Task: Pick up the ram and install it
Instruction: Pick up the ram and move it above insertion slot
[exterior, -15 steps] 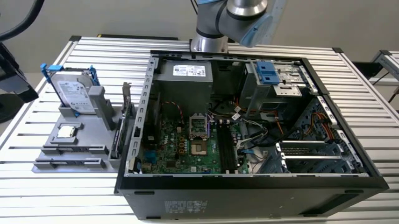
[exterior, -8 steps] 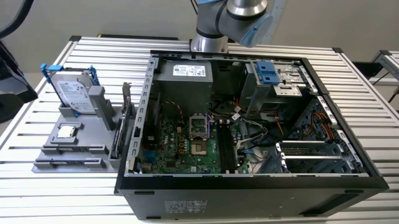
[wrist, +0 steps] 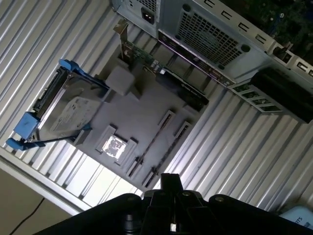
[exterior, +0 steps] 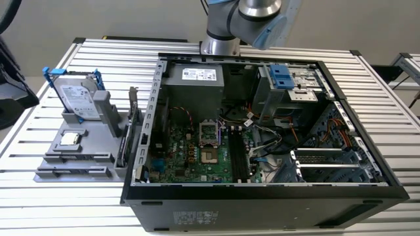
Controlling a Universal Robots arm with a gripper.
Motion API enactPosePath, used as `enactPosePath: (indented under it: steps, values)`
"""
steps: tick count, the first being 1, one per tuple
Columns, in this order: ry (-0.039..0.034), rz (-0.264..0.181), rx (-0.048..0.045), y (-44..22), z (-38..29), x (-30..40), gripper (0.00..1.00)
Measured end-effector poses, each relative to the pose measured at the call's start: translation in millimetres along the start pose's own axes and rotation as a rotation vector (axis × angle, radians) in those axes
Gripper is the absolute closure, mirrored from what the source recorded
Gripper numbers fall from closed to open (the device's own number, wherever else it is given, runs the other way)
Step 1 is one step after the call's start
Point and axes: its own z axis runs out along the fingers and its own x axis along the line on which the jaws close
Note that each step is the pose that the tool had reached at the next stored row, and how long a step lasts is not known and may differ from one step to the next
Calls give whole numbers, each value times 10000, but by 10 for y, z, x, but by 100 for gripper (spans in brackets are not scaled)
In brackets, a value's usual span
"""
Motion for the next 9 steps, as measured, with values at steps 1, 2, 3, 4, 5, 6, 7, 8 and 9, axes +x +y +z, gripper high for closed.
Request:
enactPosePath:
  steps: [1,2,3,4,5,6,7,8,9]
  values:
    - [-3,76,1,-1,0,1,100]
    - [-7,156,3,-2,0,1,100]
    - [-11,233,3,-3,0,2,100]
    - [-14,310,5,-3,0,2,100]
    - [-18,392,6,-4,0,3,100]
    - [-22,468,7,-5,0,3,100]
    - [-26,549,9,-6,0,4,100]
    - [-30,630,10,-7,0,4,100]
    - [-33,708,11,-7,0,5,100]
